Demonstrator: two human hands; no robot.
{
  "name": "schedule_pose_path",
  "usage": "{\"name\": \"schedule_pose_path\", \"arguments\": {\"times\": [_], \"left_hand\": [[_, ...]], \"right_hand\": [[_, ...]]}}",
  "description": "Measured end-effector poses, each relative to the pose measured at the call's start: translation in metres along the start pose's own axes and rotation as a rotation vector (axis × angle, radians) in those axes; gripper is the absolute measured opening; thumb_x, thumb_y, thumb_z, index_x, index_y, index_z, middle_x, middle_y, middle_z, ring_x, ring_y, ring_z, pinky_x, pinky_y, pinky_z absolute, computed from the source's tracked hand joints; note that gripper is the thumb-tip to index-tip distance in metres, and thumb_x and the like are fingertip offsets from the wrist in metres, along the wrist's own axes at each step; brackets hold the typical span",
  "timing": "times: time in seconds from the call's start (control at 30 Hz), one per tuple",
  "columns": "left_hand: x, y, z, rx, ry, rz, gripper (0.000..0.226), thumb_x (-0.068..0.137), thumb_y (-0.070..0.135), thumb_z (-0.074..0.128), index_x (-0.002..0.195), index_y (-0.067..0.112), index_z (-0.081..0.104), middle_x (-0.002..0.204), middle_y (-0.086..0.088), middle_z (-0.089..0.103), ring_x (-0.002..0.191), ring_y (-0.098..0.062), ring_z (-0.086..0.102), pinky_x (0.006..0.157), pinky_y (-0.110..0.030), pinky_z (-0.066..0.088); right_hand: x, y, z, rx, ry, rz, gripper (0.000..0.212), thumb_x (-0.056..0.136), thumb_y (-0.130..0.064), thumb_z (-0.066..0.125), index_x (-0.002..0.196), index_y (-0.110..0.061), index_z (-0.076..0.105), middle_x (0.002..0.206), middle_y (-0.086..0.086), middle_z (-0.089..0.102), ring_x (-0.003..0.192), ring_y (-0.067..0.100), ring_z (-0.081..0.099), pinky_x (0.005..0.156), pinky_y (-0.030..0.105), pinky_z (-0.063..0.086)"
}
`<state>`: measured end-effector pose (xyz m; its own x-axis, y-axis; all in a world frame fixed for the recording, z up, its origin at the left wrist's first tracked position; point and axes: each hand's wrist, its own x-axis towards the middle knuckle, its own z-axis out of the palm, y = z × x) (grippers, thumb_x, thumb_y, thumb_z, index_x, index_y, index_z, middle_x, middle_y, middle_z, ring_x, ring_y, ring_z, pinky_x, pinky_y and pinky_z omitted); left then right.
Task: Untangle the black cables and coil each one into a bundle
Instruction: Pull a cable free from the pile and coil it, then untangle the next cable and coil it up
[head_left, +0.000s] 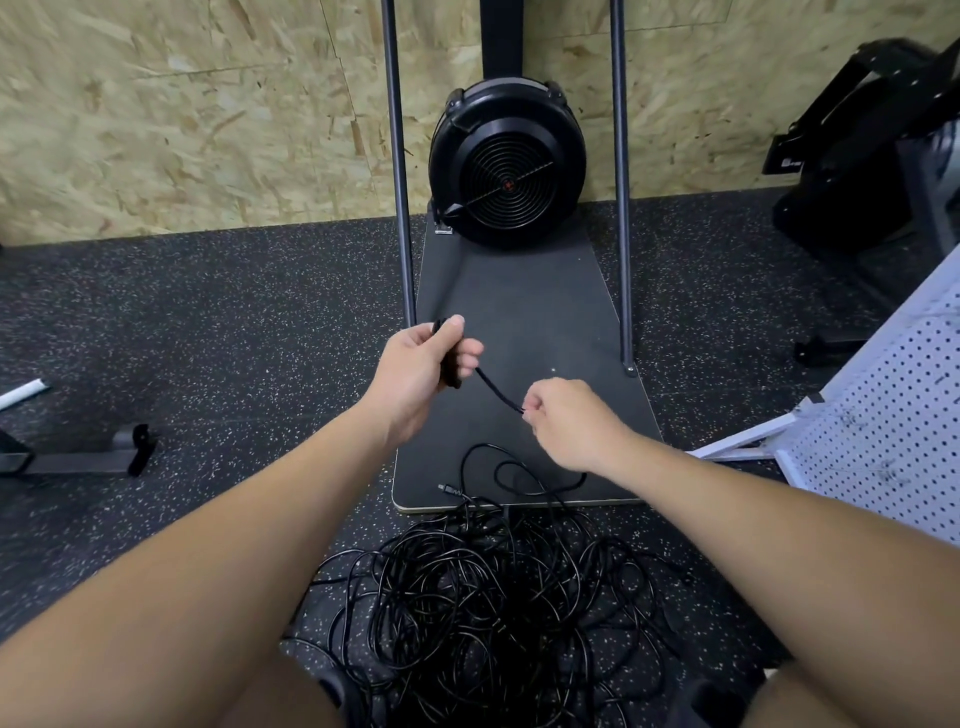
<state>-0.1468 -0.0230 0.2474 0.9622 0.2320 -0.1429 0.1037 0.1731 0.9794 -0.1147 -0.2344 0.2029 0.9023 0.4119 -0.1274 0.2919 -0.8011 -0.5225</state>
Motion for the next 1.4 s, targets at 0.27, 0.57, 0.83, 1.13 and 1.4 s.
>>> {"name": "schedule_pose_path", "arguments": {"times": [0.27, 0.57, 0.83, 1.13, 1.4], "left_hand": [[-0.008, -0.008, 0.012, 0.368, -0.11, 0.071, 0.025, 0.11, 0.022, 0.067, 0.101, -0.001, 0.062, 0.085, -0.006, 0.079, 0.075, -0.019, 0.075, 0.071, -0.033, 0.061], [-0.015, -0.005, 0.031, 0.235, -0.434, -0.078, 0.059, 0.106, 0.052, 0.067, 0.092, -0.005, 0.065, 0.074, -0.009, 0.054, 0.068, -0.022, 0.046, 0.072, -0.036, 0.037], [-0.014, -0.006, 0.03, 0.163, -0.322, -0.057, 0.032, 0.11, 0.021, 0.065, 0.08, 0.017, 0.055, 0.071, -0.003, 0.048, 0.065, -0.018, 0.041, 0.067, -0.031, 0.037], [-0.018, 0.01, 0.04, -0.037, -0.246, 0.035, 0.039, 0.115, 0.026, 0.056, 0.077, 0.018, 0.051, 0.072, -0.004, 0.046, 0.066, -0.019, 0.041, 0.069, -0.03, 0.04], [-0.013, 0.009, 0.026, -0.013, -0.181, 0.069, 0.036, 0.113, 0.022, 0.06, 0.078, 0.021, 0.049, 0.071, -0.003, 0.042, 0.066, -0.019, 0.04, 0.07, -0.032, 0.036]], "right_hand": [[-0.013, -0.031, -0.045, 0.027, -0.025, -0.357, 0.019, 0.11, -0.034, 0.059, 0.093, -0.03, 0.067, 0.084, -0.007, 0.071, 0.078, 0.021, 0.065, 0.075, 0.046, 0.056], [0.004, -0.001, -0.077, 0.665, 0.115, -0.159, 0.03, 0.084, -0.027, 0.096, 0.103, -0.014, 0.076, 0.086, 0.005, 0.073, 0.068, 0.01, 0.062, 0.067, 0.03, 0.054], [0.007, 0.038, -0.054, 0.653, -0.115, 0.105, 0.046, 0.085, -0.018, 0.095, 0.125, -0.02, 0.073, 0.116, -0.002, 0.081, 0.113, 0.018, 0.076, 0.096, 0.03, 0.056], [0.012, 0.028, -0.016, 0.994, -0.259, 0.336, 0.02, 0.103, -0.009, 0.076, 0.119, -0.003, 0.066, 0.109, 0.013, 0.079, 0.099, 0.025, 0.083, 0.108, 0.043, 0.059], [0.026, 0.032, -0.025, 0.619, 0.084, 0.413, 0.027, 0.098, -0.032, 0.084, 0.095, -0.008, 0.074, 0.076, 0.004, 0.073, 0.058, 0.017, 0.054, 0.053, 0.026, 0.041]]}}
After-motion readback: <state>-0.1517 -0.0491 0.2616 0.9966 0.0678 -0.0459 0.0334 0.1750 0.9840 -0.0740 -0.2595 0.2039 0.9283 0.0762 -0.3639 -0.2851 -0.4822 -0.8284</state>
